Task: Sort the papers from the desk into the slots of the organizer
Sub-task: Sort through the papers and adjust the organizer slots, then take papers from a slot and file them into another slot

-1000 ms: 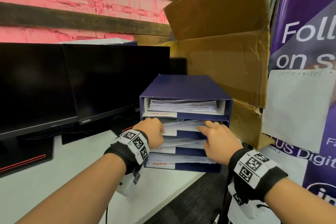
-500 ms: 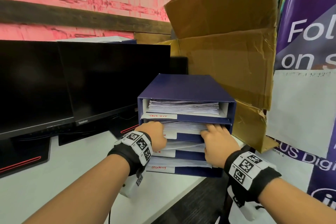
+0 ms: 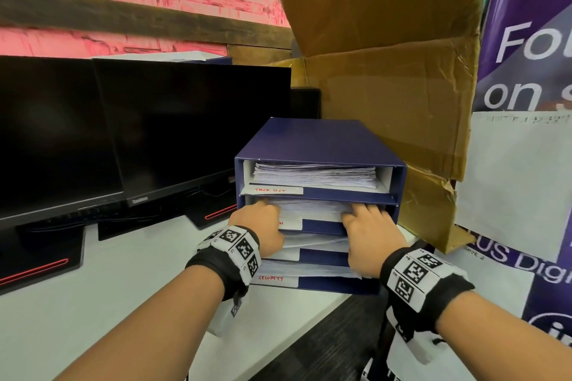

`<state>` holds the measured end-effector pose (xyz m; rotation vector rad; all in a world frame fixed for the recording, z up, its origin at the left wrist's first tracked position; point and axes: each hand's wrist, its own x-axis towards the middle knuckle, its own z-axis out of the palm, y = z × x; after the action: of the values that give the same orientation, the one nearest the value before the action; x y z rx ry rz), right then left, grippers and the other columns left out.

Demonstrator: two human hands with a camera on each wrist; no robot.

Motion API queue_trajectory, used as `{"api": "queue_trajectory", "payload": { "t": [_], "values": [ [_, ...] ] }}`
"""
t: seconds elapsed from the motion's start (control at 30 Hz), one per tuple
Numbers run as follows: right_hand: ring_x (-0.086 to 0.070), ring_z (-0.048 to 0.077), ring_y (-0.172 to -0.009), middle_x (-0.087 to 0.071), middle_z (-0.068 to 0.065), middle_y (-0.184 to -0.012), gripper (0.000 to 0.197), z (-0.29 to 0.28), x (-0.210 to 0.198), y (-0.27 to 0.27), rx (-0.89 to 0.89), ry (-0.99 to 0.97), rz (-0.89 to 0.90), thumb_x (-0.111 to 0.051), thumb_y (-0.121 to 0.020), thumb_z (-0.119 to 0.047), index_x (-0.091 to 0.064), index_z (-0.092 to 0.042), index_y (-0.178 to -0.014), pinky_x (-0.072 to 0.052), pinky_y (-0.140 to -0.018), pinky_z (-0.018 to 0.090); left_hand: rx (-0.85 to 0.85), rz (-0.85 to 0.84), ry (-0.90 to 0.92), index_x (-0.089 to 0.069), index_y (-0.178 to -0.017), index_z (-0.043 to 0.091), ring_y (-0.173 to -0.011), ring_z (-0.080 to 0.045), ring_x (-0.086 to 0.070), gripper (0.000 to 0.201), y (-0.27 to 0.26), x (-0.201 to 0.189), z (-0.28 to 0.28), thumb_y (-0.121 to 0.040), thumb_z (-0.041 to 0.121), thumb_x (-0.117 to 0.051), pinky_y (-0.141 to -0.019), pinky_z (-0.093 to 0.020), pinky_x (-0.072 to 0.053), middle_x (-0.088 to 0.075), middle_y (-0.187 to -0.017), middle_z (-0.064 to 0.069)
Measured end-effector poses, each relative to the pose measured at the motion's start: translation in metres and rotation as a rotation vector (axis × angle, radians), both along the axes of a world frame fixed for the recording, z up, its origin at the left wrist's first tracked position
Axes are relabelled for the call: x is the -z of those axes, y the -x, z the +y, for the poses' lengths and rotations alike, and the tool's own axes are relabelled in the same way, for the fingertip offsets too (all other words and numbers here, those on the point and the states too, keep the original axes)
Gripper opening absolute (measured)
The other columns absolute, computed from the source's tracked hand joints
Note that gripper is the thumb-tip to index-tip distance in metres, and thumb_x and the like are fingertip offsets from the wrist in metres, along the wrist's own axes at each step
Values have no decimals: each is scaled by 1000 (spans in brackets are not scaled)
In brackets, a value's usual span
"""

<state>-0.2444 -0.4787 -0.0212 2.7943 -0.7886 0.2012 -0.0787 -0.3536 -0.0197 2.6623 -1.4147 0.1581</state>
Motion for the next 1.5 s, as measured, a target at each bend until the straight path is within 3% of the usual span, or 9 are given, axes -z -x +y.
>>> {"api": "queue_trajectory", "payload": {
  "t": [0.33,0.53,0.77,1.03,1.17,1.23,1.33,1.43,1.5],
  "values": [
    [-30,32,-137,-33,7,-148,64,-9,1,-20,104,41,78,-54,-83,-35,-39,-13,-141,-23,-115,45,13,16,-18,-52,-121,18,-105,-32,-56,36,2,6,7,-86,23,-52,-82,-36,-48,-42,-128,-7],
    [-31,31,-133,-30,5,-145,57,-3,5,-12,68,63,55,-52,-81,-35,-48,-14,-134,-25,-113,46,53,82,10,-46,-127,20,-100,-30,-56,41,7,3,19,-87,21,-54,-75,-34,-44,-34,-131,-4],
    [-32,29,-127,-32,5,-139,57,23,7,21,6,106,82,-48,-83,-36,-47,-10,-134,-23,-114,46,9,-54,144,-38,-122,19,-91,-28,-61,40,31,-10,42,-86,20,-56,-75,-38,-49,-58,-112,-2],
    [-36,25,-125,-39,2,-135,52,52,1,55,-116,76,60,-51,-84,-34,-53,-15,-132,-24,-113,44,-22,-255,13,-38,-128,20,-110,-27,-52,55,45,-11,50,-83,36,-66,-76,-34,-47,-51,-124,-3],
    [-44,18,-115,-47,-6,-125,36,59,-8,76,-209,31,20,-49,-85,-30,-64,-22,-117,-30,-105,38,-5,-378,-67,-44,-127,22,-117,-28,-40,50,56,-9,52,-81,23,-64,-81,-36,-45,-50,-121,-2],
    [-49,15,-107,-54,-9,-113,28,59,-13,86,-251,-36,-82,-48,-87,-25,-71,-23,-103,-34,-100,35,-4,-330,-112,-49,-124,24,-115,-28,-44,42,59,-8,52,-84,13,-57,-82,-38,-45,-53,-118,-1],
    [-55,16,-89,-58,-4,-93,23,49,-19,92,-124,-312,-517,-48,-91,-15,-68,-16,-81,-46,-84,35,4,-244,-171,-51,-128,25,-116,-28,-45,46,58,-10,53,-88,4,-46,-80,-37,-46,-55,-118,-3],
    [-55,21,-96,-56,5,-107,19,31,-15,90,59,-599,-721,-42,-98,-21,-59,-14,-98,-44,-85,32,10,-200,-186,-51,-133,27,-118,-28,-44,53,56,-13,60,-88,1,-42,-83,-36,-46,-54,-122,-6],
    [-56,28,-105,-54,9,-112,21,27,-12,85,168,-851,-773,-36,-101,-32,-48,-16,-107,-45,-97,43,32,-170,-178,-53,-130,30,-115,-28,-47,50,55,-14,66,-89,3,-42,-82,-35,-46,-56,-120,-5]
  ]
}}
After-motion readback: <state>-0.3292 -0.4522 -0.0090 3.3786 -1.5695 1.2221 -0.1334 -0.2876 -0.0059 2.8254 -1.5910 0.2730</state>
